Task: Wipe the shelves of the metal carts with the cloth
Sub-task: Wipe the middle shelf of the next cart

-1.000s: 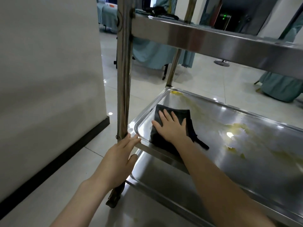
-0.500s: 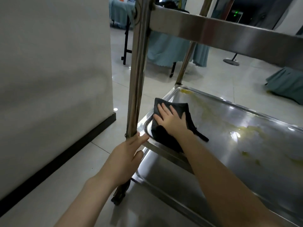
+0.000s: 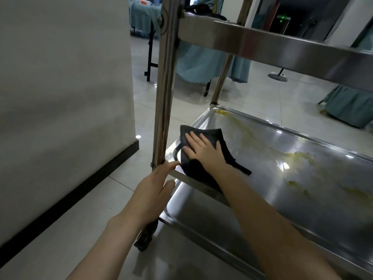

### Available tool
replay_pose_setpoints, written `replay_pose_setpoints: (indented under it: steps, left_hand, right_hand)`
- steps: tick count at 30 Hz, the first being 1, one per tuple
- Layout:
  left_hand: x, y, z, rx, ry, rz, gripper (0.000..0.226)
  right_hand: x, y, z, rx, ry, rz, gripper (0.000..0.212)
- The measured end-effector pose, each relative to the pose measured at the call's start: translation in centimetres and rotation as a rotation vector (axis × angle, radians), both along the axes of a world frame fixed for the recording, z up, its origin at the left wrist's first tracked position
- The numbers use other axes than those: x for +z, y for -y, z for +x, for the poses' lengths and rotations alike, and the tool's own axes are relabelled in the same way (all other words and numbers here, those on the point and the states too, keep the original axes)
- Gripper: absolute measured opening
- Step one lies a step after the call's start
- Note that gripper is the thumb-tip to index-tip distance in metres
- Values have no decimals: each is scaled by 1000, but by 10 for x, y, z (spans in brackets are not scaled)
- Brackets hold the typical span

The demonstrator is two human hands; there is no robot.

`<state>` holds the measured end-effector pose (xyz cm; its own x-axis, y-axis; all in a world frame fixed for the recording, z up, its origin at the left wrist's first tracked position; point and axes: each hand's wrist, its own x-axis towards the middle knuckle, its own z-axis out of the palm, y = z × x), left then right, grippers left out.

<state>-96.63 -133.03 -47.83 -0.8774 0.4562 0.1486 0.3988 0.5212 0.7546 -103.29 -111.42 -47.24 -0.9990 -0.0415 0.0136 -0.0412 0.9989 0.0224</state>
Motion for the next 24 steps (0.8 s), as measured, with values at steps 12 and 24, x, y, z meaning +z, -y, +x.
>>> replay_pose_setpoints:
  steps: [12, 24]
  left_hand:
    - [5, -62, 3, -76, -332, 51, 33]
    - [0, -75, -4, 30, -291, 82, 34]
  right_hand:
    - [-8, -29, 126, -233, -49, -199, 71]
    - [-1, -66, 26, -315, -13, -206, 59]
